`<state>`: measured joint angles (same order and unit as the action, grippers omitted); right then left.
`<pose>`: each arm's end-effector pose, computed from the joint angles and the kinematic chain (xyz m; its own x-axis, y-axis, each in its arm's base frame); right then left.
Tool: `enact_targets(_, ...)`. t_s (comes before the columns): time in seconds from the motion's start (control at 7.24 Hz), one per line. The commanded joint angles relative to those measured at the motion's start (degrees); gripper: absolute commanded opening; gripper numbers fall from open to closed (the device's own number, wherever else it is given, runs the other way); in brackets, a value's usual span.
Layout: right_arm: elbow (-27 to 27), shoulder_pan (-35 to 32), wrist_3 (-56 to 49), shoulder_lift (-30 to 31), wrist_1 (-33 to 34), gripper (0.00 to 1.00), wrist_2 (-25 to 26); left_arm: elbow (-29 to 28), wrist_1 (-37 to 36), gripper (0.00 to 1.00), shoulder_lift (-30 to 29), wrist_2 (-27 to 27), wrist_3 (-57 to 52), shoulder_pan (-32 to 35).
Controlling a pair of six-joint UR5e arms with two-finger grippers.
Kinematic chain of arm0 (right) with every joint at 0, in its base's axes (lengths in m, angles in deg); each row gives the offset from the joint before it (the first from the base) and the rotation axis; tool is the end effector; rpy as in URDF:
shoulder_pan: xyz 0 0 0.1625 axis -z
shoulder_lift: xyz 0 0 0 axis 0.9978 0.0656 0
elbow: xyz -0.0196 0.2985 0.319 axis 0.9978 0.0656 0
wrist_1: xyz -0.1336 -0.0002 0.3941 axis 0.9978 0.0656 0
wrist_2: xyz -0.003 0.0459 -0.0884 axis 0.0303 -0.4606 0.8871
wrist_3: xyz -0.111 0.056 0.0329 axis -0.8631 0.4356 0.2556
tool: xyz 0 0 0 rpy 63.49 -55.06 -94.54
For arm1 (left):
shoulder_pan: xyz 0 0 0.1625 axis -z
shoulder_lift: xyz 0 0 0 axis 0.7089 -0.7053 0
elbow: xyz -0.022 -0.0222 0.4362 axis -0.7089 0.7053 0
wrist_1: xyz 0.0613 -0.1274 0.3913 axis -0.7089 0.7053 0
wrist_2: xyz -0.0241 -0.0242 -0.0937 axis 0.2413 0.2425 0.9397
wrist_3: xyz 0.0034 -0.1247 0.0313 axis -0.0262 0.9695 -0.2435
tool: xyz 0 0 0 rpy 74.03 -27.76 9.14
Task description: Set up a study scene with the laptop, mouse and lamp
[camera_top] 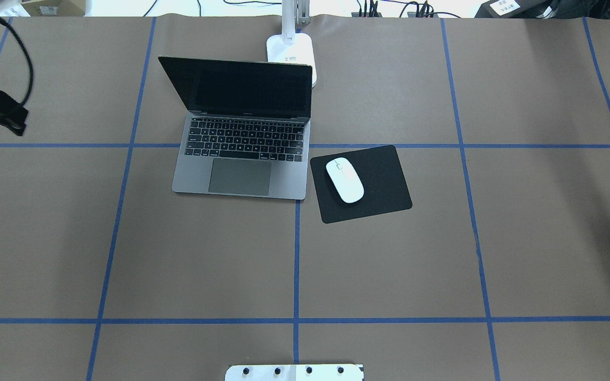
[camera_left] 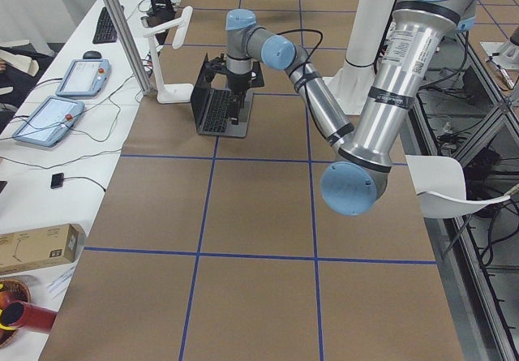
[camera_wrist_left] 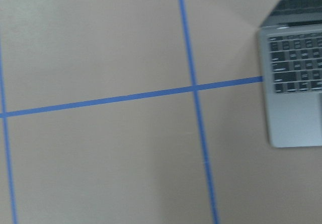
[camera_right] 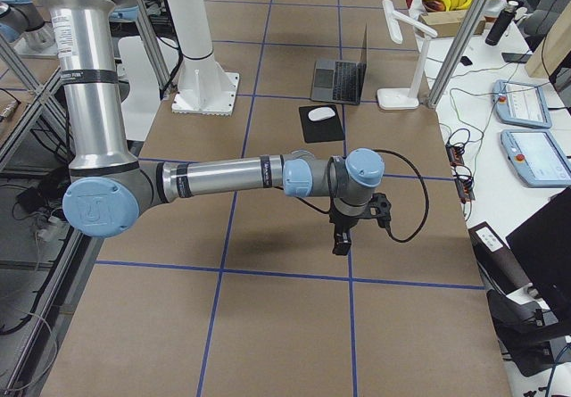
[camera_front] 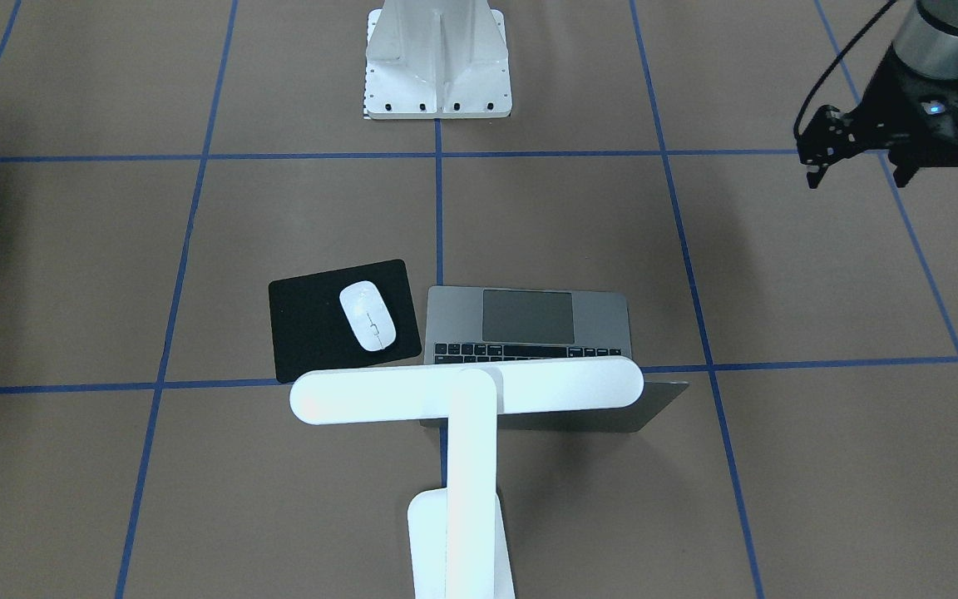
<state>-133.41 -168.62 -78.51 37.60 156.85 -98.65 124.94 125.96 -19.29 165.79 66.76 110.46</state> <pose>-0.0247 -0.5371 0.6419 0.7369 -0.0649 0.6729 0.0953 0.9954 -0.0084 0.1524 -0.4950 0.3642 0.8083 0.1322 -0.5737 -0.0731 0.9895 0.1250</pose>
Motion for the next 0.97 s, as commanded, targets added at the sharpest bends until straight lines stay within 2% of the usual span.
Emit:
enact_targets(0.0, 0.52, -0.15, -0.79, 0.73, -0.40, 1.00, 0.18, -6.75, 2.46, 0.99, 4.01, 3.34, -12.24, 8.04)
enact_targets(0.14, 0.70, -0.23, -1.05, 1.43, -0.49, 1.00, 0.09, -11.05, 9.62, 0.99, 7.08, 4.48, -13.94, 9.90)
enact_targets(0.41, 0.70, -0.41, -0.79, 1.97, -0.49, 1.00, 0.00, -24.29, 23.78, 0.99, 10.79, 7.03, -20.33, 15.16)
enact_targets(0.55, 0.70, -0.67, -0.71, 1.97, -0.49, 1.00, 0.00, -30.80, 27.15, 0.99, 10.88, 8.60, -26.03, 19.28)
enact_targets(0.69, 0.35, -0.76, -0.53, 2.40, -0.49, 1.00, 0.00, -34.26, 27.79, 0.99, 10.89, 10.01, -30.70, 23.59)
enact_targets(0.83, 0.35, -1.20, -0.96, 2.49, -0.49, 1.00, 0.00, -34.55, 27.45, 0.99, 10.97, 10.90, -32.75, 26.94)
